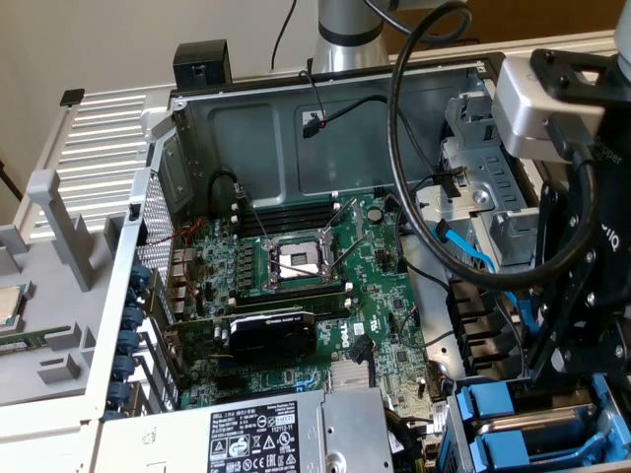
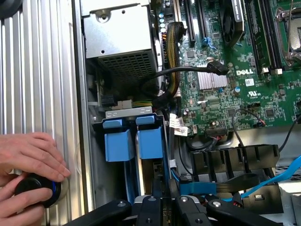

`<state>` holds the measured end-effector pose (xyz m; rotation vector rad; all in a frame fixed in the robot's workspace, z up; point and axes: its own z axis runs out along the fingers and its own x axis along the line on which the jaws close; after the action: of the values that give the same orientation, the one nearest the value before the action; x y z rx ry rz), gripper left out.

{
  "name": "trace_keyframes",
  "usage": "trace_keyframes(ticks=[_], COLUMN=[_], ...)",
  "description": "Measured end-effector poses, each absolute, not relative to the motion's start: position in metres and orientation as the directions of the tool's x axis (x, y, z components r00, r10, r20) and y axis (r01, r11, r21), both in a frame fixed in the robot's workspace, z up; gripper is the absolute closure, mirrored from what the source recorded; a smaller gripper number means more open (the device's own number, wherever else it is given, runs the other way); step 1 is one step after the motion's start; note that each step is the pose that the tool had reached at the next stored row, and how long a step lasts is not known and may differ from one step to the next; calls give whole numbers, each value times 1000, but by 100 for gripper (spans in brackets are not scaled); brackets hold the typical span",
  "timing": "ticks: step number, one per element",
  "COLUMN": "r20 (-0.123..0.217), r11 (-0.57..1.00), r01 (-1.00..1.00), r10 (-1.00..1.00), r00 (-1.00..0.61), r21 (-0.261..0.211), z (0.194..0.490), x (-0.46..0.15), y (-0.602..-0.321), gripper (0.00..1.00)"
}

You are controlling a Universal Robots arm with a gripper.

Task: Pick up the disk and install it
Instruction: 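Insert the first disk wire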

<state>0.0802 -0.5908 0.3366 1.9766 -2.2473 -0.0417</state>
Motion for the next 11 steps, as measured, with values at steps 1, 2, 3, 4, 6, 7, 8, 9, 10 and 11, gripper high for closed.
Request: trace_keyframes(ticks=[1, 2, 3, 4, 6, 7, 8, 9, 10, 11], r20=[93, 93, 93, 93, 93, 93, 93, 93, 93, 93], r11=[132, 132, 132, 132, 132, 132, 132, 131, 131, 131], r01=[-984, -984, -984, -984, -984, -984, -984, -984, -984, -984], r10=[-988, -988, -988, -988, -988, -988, -988, -988, -988, -988], r00=[-122, -122, -122, -121, -121, -121, -121, -121, -121, -121], r21=[118, 118, 118, 118, 118, 118, 118, 118, 118, 118], z=[337, 337, 337, 337, 337, 337, 337, 337, 337, 337], x=[80, 80, 80, 80, 81, 81, 81, 81, 81, 81], y=[-591, -591, -591, -591, -591, -591, -591, -591, -591, -591], gripper=[83, 83, 83, 83, 83, 83, 83, 83, 83, 83])
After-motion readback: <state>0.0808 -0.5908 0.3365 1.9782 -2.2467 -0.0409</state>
